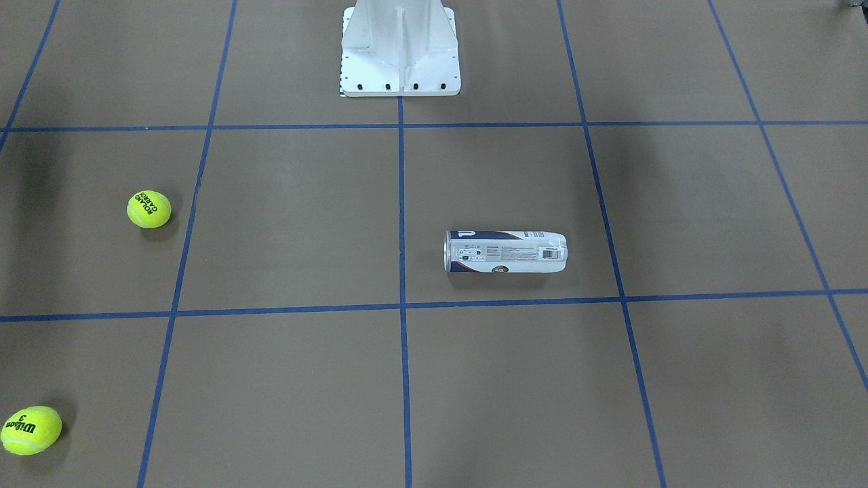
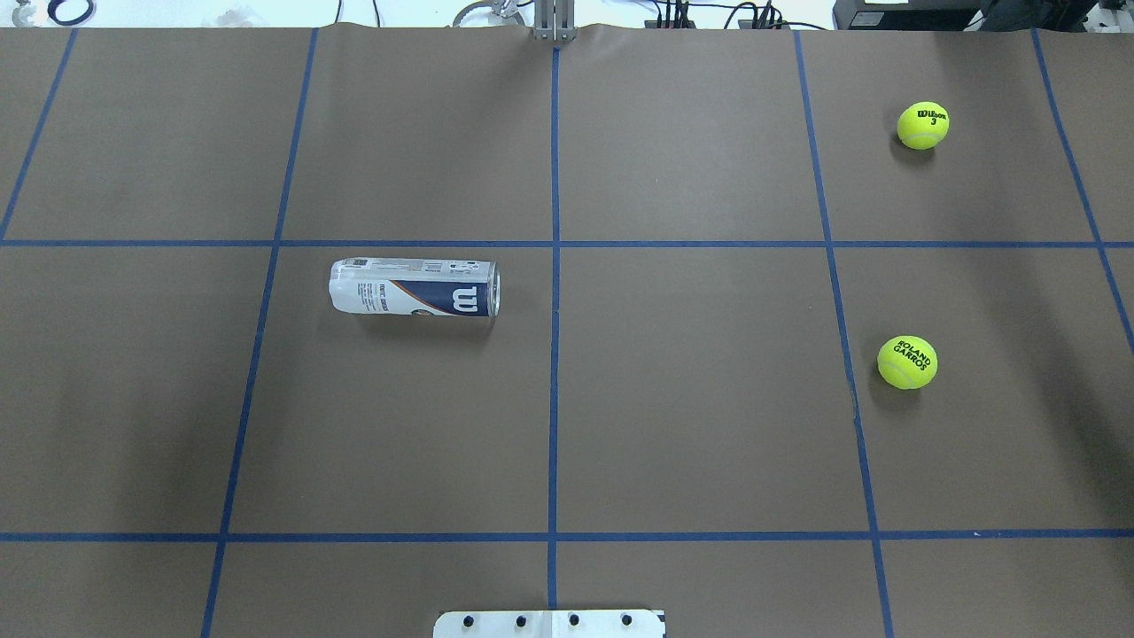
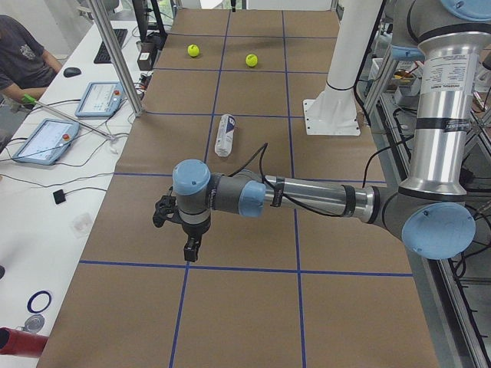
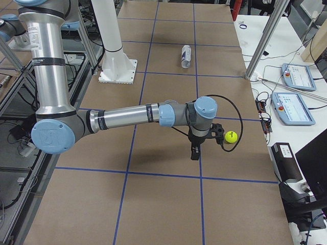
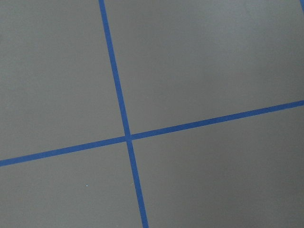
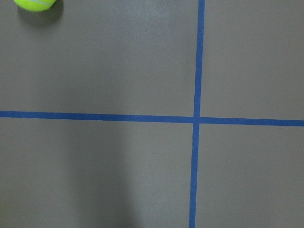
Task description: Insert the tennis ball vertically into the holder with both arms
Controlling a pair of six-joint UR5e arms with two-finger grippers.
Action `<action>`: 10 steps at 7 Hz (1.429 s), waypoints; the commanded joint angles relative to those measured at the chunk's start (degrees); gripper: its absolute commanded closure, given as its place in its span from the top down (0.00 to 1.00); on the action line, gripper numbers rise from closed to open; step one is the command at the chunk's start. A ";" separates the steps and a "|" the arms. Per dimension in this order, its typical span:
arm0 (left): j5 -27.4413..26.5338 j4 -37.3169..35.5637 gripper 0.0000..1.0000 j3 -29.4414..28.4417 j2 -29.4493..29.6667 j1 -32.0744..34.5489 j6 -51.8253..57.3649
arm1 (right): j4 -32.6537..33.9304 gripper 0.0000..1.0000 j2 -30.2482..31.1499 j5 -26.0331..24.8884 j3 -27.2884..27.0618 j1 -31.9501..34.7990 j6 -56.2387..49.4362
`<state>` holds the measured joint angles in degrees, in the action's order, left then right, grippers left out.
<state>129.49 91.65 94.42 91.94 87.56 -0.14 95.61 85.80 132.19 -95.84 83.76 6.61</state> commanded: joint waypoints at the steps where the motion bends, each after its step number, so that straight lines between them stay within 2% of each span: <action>1: 1.35 -2.79 1.00 0.15 -0.35 -0.90 -0.39 | -0.25 1.00 1.30 0.52 -0.05 0.00 0.07; 2: 3.81 -2.44 1.00 0.15 -0.88 -0.90 -0.30 | -0.25 1.00 1.39 0.61 -0.14 0.00 0.25; 4: 4.19 -2.18 1.00 0.32 -1.23 -0.99 -0.30 | -0.25 1.00 1.39 0.79 -0.14 0.00 0.25; 6: 11.18 -2.09 1.00 0.93 -1.58 -1.43 -0.56 | -0.25 1.00 1.56 0.79 -1.02 -0.09 0.51; 7: 11.40 -1.92 1.00 2.24 -1.24 -4.56 -1.34 | -0.25 1.00 1.65 0.88 -1.37 -0.09 0.51; 8: 10.79 -0.35 1.00 4.43 0.25 -10.51 -1.18 | -0.25 1.00 1.65 2.53 -1.46 -0.09 0.51; 10: 10.61 6.23 0.97 5.95 4.98 -13.55 -1.52 | -0.25 1.00 2.35 3.34 -1.37 -0.09 0.51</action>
<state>140.20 94.36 99.54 94.06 76.36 -1.32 95.36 87.69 135.07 -97.20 83.67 7.12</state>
